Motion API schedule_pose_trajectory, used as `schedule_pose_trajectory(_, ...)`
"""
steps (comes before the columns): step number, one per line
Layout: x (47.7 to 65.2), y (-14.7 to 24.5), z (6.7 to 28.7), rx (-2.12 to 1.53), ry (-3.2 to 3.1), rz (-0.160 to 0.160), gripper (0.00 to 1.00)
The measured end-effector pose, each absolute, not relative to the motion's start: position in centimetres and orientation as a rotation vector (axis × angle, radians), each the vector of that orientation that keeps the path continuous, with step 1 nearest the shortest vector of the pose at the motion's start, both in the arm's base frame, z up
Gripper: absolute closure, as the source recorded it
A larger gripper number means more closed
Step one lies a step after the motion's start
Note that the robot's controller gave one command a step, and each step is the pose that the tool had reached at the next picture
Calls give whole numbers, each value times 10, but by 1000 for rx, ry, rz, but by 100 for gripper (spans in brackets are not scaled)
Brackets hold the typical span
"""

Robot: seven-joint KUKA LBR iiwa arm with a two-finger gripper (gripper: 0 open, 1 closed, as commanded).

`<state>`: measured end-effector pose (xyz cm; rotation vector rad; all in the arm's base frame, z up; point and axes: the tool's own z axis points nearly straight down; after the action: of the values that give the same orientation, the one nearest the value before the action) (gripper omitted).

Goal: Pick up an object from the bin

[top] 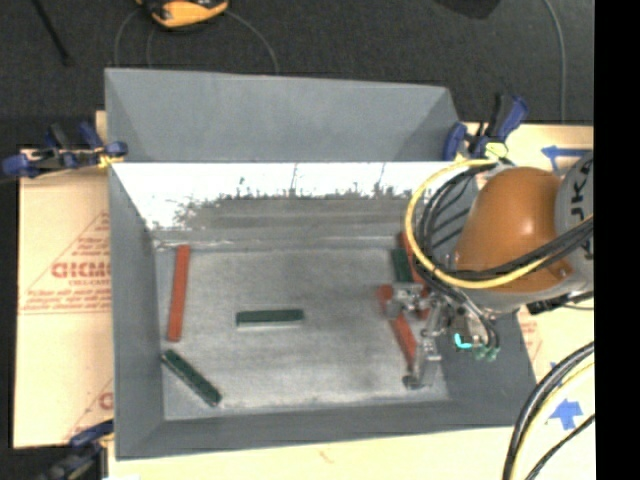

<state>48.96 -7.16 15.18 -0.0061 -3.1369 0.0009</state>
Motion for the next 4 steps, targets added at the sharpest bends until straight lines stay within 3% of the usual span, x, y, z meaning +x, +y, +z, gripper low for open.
schedule_pose_trajectory(1, 492, -72, 155, -2, -3144, 2, 0)
schedule_pose_trajectory(2, 530, -107, 109, 457, -3121, 6, 0)
schedule_pose_trajectory(3, 540, -127, 80, 731, -3063, 6, 0)
schedule_pose_trajectory(4, 546, -118, 100, 1161, -2923, 3, 0)
